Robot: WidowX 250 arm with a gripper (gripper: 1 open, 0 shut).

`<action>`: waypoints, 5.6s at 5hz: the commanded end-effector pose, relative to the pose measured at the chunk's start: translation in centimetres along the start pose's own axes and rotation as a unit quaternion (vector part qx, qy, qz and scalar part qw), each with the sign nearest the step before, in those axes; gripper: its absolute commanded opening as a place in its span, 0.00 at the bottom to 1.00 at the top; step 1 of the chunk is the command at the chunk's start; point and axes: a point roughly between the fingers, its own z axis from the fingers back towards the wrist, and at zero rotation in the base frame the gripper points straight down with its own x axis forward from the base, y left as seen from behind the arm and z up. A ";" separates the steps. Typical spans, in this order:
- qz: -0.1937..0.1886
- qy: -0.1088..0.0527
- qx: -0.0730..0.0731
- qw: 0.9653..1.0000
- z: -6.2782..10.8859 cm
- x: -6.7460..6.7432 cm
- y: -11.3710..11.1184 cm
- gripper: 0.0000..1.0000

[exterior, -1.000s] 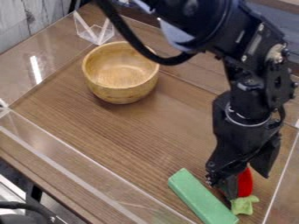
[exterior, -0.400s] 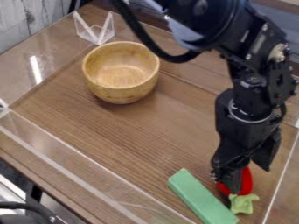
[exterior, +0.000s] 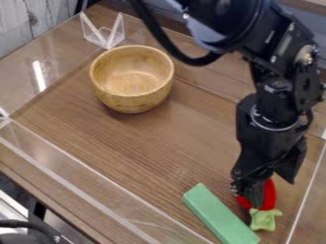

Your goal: Move the red object to the left side of the table

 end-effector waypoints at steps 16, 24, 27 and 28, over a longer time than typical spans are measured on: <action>0.036 0.009 0.014 0.999 -1.3 2.7 -0.4 0.00; 0.015 0.037 0.081 0.996 4.1 2.3 1.4 0.00; -0.004 0.045 0.114 0.993 10.2 6.5 3.0 0.00; 0.026 0.046 0.112 0.992 11.8 10.5 6.1 0.00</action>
